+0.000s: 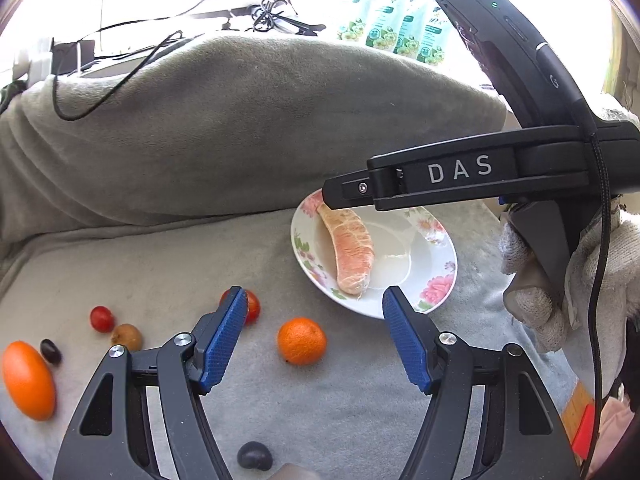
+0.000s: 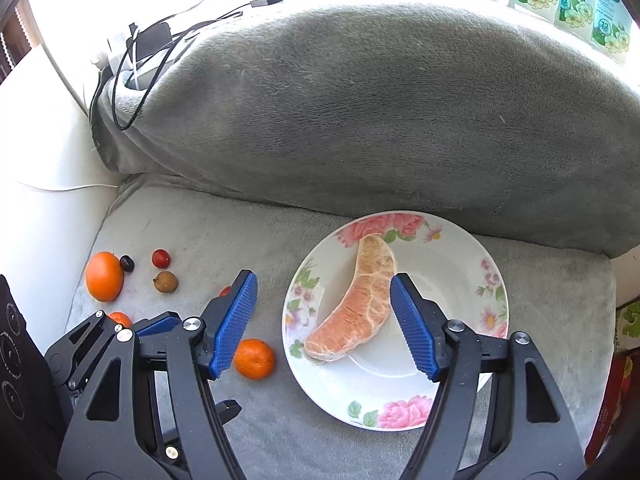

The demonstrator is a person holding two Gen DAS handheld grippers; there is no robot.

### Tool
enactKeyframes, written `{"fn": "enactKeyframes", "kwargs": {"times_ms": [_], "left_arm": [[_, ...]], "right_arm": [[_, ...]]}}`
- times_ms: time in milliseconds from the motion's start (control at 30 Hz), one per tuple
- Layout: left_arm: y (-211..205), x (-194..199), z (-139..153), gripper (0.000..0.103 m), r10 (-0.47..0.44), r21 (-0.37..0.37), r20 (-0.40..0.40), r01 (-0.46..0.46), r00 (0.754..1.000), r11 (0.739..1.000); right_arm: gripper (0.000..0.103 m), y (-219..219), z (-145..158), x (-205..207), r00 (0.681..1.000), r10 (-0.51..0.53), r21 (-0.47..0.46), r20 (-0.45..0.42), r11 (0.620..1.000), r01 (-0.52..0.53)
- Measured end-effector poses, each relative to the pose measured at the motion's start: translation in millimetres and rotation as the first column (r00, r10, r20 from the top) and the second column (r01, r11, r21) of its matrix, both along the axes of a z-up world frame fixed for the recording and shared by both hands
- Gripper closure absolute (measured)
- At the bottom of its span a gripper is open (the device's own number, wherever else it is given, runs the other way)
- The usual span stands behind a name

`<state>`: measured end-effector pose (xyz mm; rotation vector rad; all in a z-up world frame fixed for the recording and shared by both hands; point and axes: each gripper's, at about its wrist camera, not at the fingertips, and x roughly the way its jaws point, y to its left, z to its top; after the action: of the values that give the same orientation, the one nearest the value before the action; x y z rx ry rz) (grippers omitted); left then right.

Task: Organize fruits
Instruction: 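Move the right gripper back to the large orange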

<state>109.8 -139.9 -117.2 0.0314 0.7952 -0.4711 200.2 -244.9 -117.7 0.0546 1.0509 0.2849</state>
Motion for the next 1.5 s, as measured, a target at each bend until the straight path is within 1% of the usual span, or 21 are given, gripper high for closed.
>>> {"fn": "enactKeyframes", "kwargs": {"times_ms": [167,400,533,700,867,1133,1367,1500], "left_arm": [[29.6,-11.1,1.4,0.033,0.042,-0.005,0.009,-0.042,0.999,0.999],[79.1,-21.5,-0.1,0.033,0.13,-0.021,0.029,-0.13,0.991,0.991],[111.1,-28.0,1.2,0.033,0.183,-0.019,0.039,-0.183,0.982,0.983],[149.1,-38.6,-3.9,0.033,0.249,-0.008,0.045,-0.249,0.968,0.969],[188.4,-44.7,-12.0,0.033,0.317,-0.005,0.033,-0.317,0.948,0.948],[230.4,-48.3,-23.2,0.033,0.39,-0.025,0.009,-0.389,0.921,0.921],[251.3,-43.4,-40.3,0.033,0.399,-0.069,-0.051,-0.402,0.916,0.913],[260.4,-37.6,-49.9,0.033,0.391,-0.115,-0.098,-0.4,0.915,0.909]], "right_arm": [[0.031,15.5,4.0,-3.8,0.999,0.027,0.013,0.028,1.0,-0.028],[0.031,46.3,6.2,-9.4,0.996,0.073,0.076,0.059,0.994,-0.077],[0.031,68.5,5.8,-10.0,0.992,0.107,0.061,0.063,0.992,-0.111],[0.031,100.6,3.1,-12.0,0.985,0.169,0.063,0.043,0.983,-0.172],[0.031,131.3,-1.4,-11.0,0.975,0.219,0.097,0.026,0.971,-0.221],[0.031,174.9,-10.3,-16.6,0.953,0.301,0.17,0.013,0.939,-0.299],[0.031,209.5,-28.5,-16.0,0.934,0.353,0.243,-0.05,0.912,-0.332],[0.031,230.0,-41.7,-12.5,0.926,0.368,0.266,-0.088,0.904,-0.334]]}}
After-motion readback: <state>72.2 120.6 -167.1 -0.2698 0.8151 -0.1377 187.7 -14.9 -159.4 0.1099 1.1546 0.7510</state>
